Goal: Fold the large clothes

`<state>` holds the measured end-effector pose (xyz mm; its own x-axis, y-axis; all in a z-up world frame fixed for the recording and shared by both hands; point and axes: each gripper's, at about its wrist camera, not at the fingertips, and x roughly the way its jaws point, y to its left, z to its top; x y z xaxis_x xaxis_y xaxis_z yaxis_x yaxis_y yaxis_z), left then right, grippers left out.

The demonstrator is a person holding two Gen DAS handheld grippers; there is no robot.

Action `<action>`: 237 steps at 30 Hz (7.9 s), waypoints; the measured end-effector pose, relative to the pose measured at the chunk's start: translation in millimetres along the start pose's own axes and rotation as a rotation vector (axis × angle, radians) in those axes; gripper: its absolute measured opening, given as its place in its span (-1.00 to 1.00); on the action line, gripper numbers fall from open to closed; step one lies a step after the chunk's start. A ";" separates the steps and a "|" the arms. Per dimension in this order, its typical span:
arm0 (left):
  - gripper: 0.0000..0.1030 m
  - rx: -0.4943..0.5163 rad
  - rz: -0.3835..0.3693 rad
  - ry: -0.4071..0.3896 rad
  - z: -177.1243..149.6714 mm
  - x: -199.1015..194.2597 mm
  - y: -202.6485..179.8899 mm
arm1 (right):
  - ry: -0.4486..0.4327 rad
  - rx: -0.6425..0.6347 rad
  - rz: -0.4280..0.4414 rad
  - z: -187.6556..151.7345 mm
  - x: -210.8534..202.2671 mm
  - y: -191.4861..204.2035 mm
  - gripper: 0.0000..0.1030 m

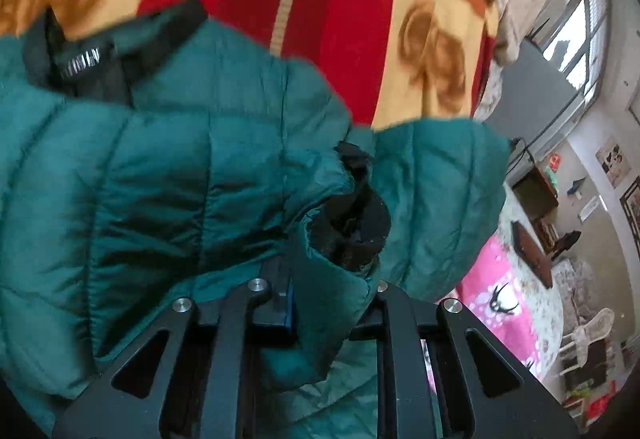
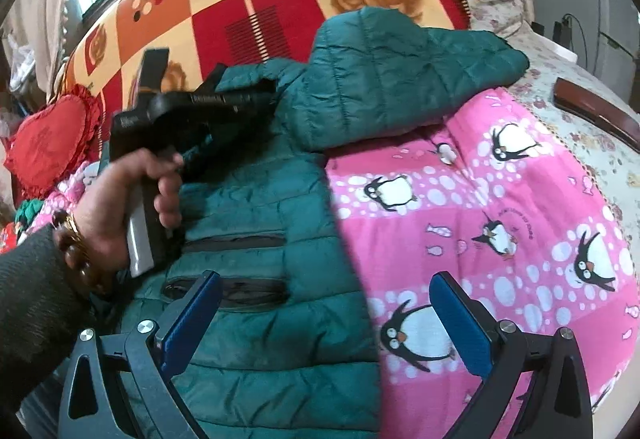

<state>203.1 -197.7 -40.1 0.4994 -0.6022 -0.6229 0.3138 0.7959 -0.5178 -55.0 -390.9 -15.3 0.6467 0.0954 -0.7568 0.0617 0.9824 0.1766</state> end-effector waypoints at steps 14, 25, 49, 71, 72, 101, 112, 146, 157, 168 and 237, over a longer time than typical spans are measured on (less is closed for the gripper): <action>0.15 0.016 -0.130 0.047 -10.2 -68.7 -1.6 | -0.050 0.008 -0.062 7.4 1.0 4.3 0.99; 0.15 -0.050 0.360 -0.265 17.7 -203.4 144.4 | -0.109 -0.056 0.073 55.0 22.4 90.2 0.99; 0.16 -0.187 0.319 -0.162 16.6 -146.8 217.2 | 0.152 -0.020 0.082 147.6 253.4 130.9 1.00; 0.32 -0.060 0.341 -0.239 19.2 -163.5 173.4 | -0.047 -0.124 0.007 138.5 176.8 163.9 0.97; 0.32 -0.043 0.332 -0.229 19.0 -161.6 169.3 | -0.048 -0.168 0.030 136.9 173.3 178.4 0.97; 0.36 0.010 0.398 -0.052 6.9 -110.5 167.4 | 0.097 -0.178 0.027 111.1 213.4 161.7 0.99; 0.36 0.014 0.363 -0.113 5.9 -144.9 135.0 | -0.107 -0.205 -0.148 117.9 130.2 129.1 0.98; 0.36 0.053 0.451 -0.099 -6.8 -134.5 132.0 | -0.281 0.485 -0.187 204.9 120.9 -234.8 -0.67; 0.37 0.006 0.525 -0.116 -6.4 -167.8 140.8 | -0.422 0.347 -0.259 159.2 19.3 -111.5 -0.70; 0.36 0.040 0.847 -0.024 -17.1 -176.7 173.7 | -0.216 0.141 0.053 105.8 106.4 67.3 -0.70; -0.82 0.043 0.194 -0.258 7.4 -183.6 119.0 | 0.166 -0.367 0.041 22.2 141.9 117.4 0.99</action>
<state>154.7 8.1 16.9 0.7397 -0.4076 -0.5354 0.2242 0.8995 -0.3750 60.9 -265.6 -88.0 0.5091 0.1313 -0.8506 -0.2567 0.9665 -0.0044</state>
